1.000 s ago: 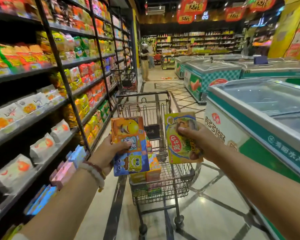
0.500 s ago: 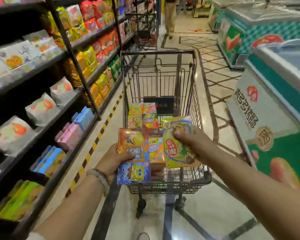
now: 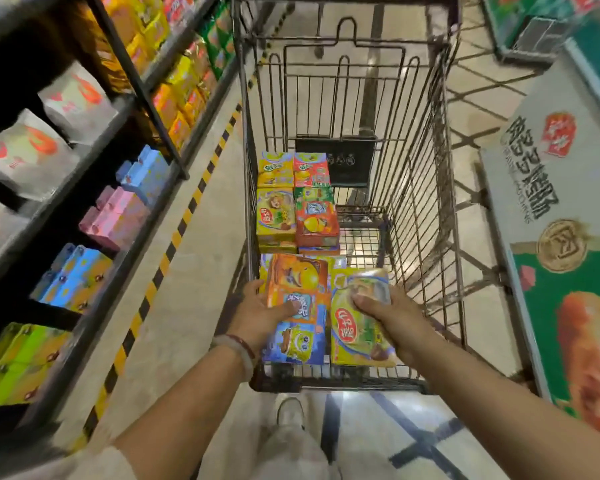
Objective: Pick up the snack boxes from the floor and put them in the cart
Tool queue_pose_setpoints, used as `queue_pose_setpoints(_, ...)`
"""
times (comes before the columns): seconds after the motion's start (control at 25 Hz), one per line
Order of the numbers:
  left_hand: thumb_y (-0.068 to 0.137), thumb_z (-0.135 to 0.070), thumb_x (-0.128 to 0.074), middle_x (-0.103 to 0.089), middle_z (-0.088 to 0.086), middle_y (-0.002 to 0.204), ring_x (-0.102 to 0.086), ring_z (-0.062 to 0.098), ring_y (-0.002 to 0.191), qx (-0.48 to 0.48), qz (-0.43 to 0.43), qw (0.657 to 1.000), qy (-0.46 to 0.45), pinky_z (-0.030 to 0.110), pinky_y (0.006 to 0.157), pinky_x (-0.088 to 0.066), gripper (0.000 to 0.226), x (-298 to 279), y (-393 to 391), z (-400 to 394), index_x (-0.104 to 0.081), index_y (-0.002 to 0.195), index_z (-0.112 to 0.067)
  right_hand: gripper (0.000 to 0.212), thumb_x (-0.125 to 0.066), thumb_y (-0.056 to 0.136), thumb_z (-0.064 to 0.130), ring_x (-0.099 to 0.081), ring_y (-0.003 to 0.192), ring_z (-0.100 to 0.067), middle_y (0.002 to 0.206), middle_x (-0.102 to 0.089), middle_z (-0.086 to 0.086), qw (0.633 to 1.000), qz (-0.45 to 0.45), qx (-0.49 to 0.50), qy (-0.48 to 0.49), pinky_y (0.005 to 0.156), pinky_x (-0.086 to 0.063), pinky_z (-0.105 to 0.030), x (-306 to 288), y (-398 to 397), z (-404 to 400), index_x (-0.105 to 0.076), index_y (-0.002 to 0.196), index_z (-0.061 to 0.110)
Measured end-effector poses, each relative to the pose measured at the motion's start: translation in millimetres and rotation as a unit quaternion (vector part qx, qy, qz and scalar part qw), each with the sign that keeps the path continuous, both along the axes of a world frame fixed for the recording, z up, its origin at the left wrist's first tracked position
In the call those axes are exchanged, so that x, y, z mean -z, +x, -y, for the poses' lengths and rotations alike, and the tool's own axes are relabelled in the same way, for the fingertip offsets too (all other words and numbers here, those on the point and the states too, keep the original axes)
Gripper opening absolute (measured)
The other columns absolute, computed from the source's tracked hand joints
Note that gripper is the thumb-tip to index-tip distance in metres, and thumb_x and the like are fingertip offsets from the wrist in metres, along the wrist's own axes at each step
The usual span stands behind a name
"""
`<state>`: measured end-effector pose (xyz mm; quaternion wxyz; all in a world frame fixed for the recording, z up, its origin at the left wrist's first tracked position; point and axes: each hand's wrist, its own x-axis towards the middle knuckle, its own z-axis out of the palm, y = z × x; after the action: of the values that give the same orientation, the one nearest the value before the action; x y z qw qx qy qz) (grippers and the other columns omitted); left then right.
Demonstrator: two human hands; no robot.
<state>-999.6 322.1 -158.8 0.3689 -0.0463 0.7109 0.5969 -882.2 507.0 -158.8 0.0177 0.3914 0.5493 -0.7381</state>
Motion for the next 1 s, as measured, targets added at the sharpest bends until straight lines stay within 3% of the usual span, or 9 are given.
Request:
queue_pose_setpoints(0.16,0.082,-0.006,-0.068,-0.06,0.007,0.108,-0.061,0.022,0.091,0.01,-0.032,0.997,-0.064,0.032,0.076,-0.052,0.062,4.4,-9.4,-17.5,-0.029,0.128,-0.009,0.037,-0.072,0.082,0.017,-0.071,0.081,-0.032,0.098,-0.072,-0.017,0.999,0.037,0.0,-0.008,0.078,-0.052,-0.056,28.2,-20.2,-11.6,-0.059,0.114,0.005)
queue_pose_setpoints(0.28,0.083,-0.007,-0.067,-0.057,0.007,0.109,-0.057,0.019,0.091,-0.004,-0.064,0.992,-0.108,0.016,0.063,-0.048,0.056,17.3,-15.0,-33.4,-0.033,0.128,-0.009,0.05,-0.077,0.078,0.021,-0.071,0.087,-0.034,0.105,-0.07,-0.017,0.997,0.063,-0.004,-0.038,0.081,-0.051,-0.06,58.2,-42.4,-22.7,-0.055,0.121,0.008)
queue_pose_setpoints(0.36,0.083,-0.007,-0.067,-0.056,0.002,0.11,-0.058,0.019,0.096,-0.025,-0.09,0.987,-0.134,0.018,0.07,-0.052,0.051,29.0,-17.7,-42.9,-0.04,0.126,-0.011,0.051,-0.077,0.077,0.021,-0.071,0.086,-0.033,0.105,-0.07,-0.017,0.997,0.063,-0.007,-0.045,0.073,-0.056,-0.05,77.6,-52.5,-28.7,-0.055,0.122,0.009)
queue_pose_setpoints(0.44,0.082,-0.011,-0.068,-0.058,0.005,0.117,-0.058,0.023,0.106,-0.021,-0.137,0.977,-0.164,0.034,0.09,-0.05,0.046,45.1,-21.4,-45.5,-0.048,0.123,-0.012,0.049,-0.076,0.079,0.022,-0.07,0.086,-0.032,0.109,-0.069,-0.016,0.997,0.073,0.0,-0.025,0.058,-0.056,-0.034,87.3,-57.8,-28.2,-0.055,0.122,0.011)
queue_pose_setpoints(0.52,0.082,-0.017,-0.067,-0.054,0.012,0.126,-0.05,0.025,0.116,0.014,-0.214,0.945,-0.246,0.034,0.1,-0.041,0.049,57.5,-22.1,-44.2,-0.05,0.127,-0.01,0.048,-0.075,0.08,0.032,-0.068,0.089,-0.027,0.115,-0.064,-0.007,0.992,0.099,-0.022,0.075,0.05,-0.053,-0.03,88.8,-61.8,-25.8,-0.053,0.12,0.018)
queue_pose_setpoints(0.6,0.084,-0.015,-0.063,-0.053,0.017,0.128,-0.046,0.028,0.12,0.053,-0.359,0.884,-0.295,0.037,0.102,-0.035,0.046,68.0,-20.6,-41.2,-0.05,0.127,-0.007,0.063,-0.076,0.075,0.041,-0.064,0.098,-0.026,0.121,-0.053,-0.001,0.977,0.11,-0.044,0.178,0.057,-0.057,-0.041,88.8,-65.4,-25.1,-0.044,0.127,0.026)
queue_pose_setpoints(0.72,0.082,-0.013,-0.056,-0.066,0.013,0.105,-0.056,0.031,0.1,0.123,-0.516,0.795,-0.294,0.042,0.09,-0.044,0.024,74.7,-16.0,-36.5,-0.065,0.103,-0.008,0.077,-0.077,0.072,0.038,-0.047,0.119,-0.026,0.13,-0.046,-0.009,0.951,0.105,-0.058,0.284,0.096,-0.045,-0.043,92.8,-74.0,-24.5,-0.04,0.137,0.018)
queue_pose_setpoints(0.88,0.079,-0.028,-0.043,-0.07,0.004,0.103,-0.062,0.03,0.101,0.225,-0.495,0.747,-0.382,0.037,0.085,-0.05,0.037,66.4,-23.8,-42.3,-0.07,0.098,-0.012,0.063,-0.075,0.077,0.03,-0.041,0.121,-0.027,0.123,-0.052,-0.013,0.933,0.082,-0.069,0.344,0.101,-0.036,-0.033,96.5,-89.5,-21.4,-0.048,0.129,0.008)
queue_pose_setpoints(1.0,0.08,-0.031,-0.038,-0.067,0.007,0.115,-0.061,0.03,0.111,0.248,-0.465,0.733,-0.431,0.043,0.092,-0.048,0.046,65.8,-25.9,-49.7,-0.067,0.11,-0.011,0.063,-0.07,0.081,0.036,-0.039,0.122,-0.027,0.125,-0.05,-0.012,0.931,0.084,-0.081,0.347,0.075,-0.03,0.003,96.6,-98.0,-17.4,-0.045,0.131,0.009)
